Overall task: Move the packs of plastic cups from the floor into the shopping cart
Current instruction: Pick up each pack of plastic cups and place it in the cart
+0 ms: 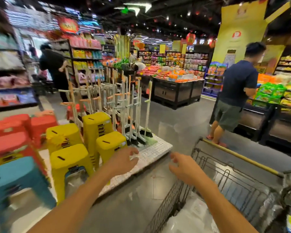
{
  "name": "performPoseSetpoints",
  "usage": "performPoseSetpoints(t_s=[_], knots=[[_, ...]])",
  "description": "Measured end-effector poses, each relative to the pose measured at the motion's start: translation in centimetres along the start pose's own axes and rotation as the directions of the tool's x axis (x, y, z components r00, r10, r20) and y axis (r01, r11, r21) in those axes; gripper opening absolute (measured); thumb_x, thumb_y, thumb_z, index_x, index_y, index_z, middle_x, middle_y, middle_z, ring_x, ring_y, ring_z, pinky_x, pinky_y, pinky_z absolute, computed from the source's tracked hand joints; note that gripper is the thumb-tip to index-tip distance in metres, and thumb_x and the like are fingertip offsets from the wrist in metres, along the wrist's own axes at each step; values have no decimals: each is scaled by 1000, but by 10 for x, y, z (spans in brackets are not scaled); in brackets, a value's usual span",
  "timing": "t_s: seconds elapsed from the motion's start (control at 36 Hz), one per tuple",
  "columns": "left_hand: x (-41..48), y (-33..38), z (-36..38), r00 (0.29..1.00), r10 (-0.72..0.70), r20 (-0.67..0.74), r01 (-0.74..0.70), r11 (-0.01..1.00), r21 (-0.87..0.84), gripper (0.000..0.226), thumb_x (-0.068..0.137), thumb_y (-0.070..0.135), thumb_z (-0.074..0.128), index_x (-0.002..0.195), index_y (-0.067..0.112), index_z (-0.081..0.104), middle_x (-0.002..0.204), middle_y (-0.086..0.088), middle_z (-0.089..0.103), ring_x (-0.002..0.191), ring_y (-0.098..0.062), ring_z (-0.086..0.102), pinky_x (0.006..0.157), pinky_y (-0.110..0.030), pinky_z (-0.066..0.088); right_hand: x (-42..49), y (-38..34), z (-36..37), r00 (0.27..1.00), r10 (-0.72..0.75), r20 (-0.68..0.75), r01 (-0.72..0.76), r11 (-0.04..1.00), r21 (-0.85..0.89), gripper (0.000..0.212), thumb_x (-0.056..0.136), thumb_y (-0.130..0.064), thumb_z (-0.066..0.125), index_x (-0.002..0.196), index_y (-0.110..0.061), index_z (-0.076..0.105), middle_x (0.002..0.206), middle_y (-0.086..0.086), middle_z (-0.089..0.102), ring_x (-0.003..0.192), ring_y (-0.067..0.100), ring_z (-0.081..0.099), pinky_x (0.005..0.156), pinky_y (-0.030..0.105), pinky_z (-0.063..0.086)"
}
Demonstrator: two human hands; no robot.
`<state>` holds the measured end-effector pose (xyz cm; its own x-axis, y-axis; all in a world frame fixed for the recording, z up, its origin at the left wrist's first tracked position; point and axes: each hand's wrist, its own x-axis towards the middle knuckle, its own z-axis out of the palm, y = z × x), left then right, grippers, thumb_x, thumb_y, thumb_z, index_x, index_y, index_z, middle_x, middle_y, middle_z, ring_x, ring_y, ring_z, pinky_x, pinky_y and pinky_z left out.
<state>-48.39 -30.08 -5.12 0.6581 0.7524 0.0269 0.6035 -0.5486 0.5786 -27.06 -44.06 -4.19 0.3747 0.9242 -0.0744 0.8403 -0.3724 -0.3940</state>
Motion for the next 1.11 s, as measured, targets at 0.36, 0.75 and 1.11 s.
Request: performPoseSetpoints(t_s=[0.36, 0.75, 1.11], knots=[[-225, -207, -180, 869, -321, -376, 342, 940, -13, 20, 91, 36, 57, 111, 35, 57, 118, 2, 59, 105, -22, 60, 91, -38, 47, 7, -324, 94, 876, -474, 88, 476, 879, -1, 42, 102, -39, 55, 142, -25, 52, 137, 2, 61, 112, 23, 62, 89, 35, 53], [-556, -343, -276, 432, -665, -608, 762, 630, -148, 34, 95, 35, 53, 125, 22, 60, 126, 2, 61, 110, -17, 58, 93, -36, 50, -115, -650, 271, 412, -866, 284, 875, 463, 144, 36, 97, -31, 60, 132, -23, 59, 124, 4, 70, 107, 24, 65, 90, 38, 53], [-752, -399, -285, -138, -782, -608, 845, 227, -484, 31, 95, 29, 56, 124, 20, 60, 119, 2, 60, 108, -15, 57, 94, -34, 49, -242, -857, 402, -105, -897, 428, 936, 57, 348, 42, 100, -38, 57, 140, -26, 54, 132, 0, 65, 110, 19, 64, 93, 37, 54]])
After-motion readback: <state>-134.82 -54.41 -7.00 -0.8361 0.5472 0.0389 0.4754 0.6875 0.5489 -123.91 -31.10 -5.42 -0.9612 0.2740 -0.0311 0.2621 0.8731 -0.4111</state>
